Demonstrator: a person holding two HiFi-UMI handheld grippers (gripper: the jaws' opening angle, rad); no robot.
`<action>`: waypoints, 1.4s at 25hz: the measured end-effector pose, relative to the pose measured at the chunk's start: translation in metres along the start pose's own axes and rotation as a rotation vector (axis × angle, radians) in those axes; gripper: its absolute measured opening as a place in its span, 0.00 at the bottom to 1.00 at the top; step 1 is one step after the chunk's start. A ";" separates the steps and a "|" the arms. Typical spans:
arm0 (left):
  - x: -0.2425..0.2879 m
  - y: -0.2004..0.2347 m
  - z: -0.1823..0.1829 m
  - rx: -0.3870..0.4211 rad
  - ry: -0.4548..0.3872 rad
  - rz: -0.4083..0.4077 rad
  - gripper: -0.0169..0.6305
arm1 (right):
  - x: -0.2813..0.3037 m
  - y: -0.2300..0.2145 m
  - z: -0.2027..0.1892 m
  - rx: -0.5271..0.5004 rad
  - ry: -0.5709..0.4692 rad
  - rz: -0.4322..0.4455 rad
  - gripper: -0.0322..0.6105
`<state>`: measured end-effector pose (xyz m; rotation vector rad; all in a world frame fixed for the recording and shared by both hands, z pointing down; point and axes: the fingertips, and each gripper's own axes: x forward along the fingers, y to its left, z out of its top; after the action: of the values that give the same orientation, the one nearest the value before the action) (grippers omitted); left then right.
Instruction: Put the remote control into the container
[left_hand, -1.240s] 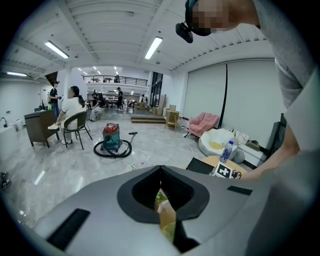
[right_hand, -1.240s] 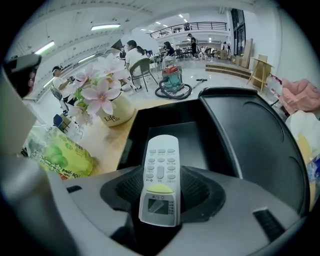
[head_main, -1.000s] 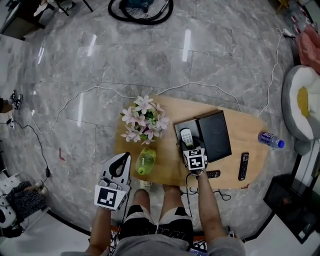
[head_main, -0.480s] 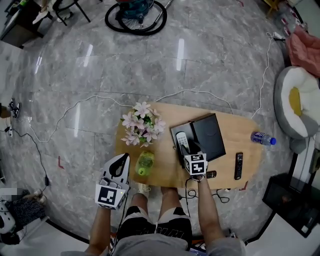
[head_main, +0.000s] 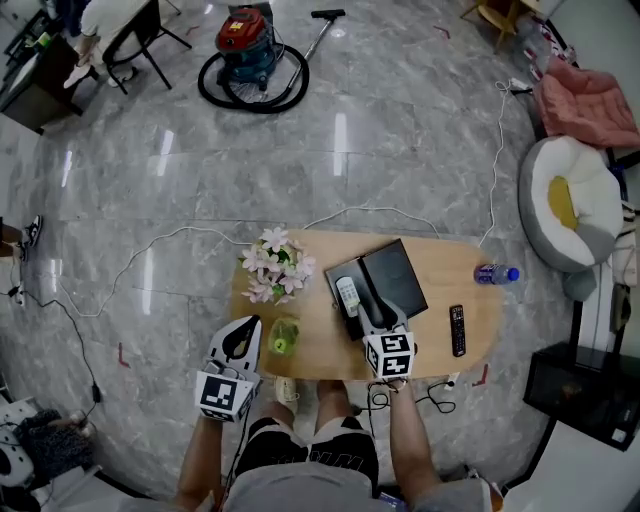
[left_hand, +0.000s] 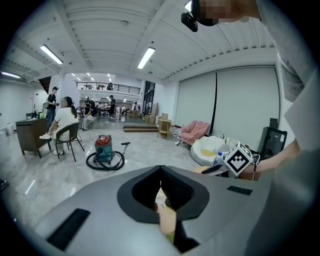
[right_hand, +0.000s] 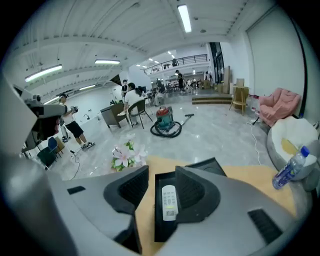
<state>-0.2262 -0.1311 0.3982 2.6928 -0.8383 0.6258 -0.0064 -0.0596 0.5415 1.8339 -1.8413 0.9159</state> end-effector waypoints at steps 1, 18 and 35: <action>-0.004 -0.003 0.008 0.007 -0.009 -0.005 0.04 | -0.013 0.003 0.012 -0.001 -0.032 -0.005 0.31; -0.085 -0.063 0.115 0.098 -0.188 -0.064 0.04 | -0.206 0.072 0.132 -0.008 -0.410 -0.054 0.10; -0.139 -0.080 0.126 0.107 -0.252 -0.121 0.04 | -0.271 0.117 0.124 -0.024 -0.483 -0.111 0.07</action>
<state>-0.2411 -0.0450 0.2139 2.9360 -0.7100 0.3160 -0.0802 0.0469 0.2487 2.2615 -1.9722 0.4299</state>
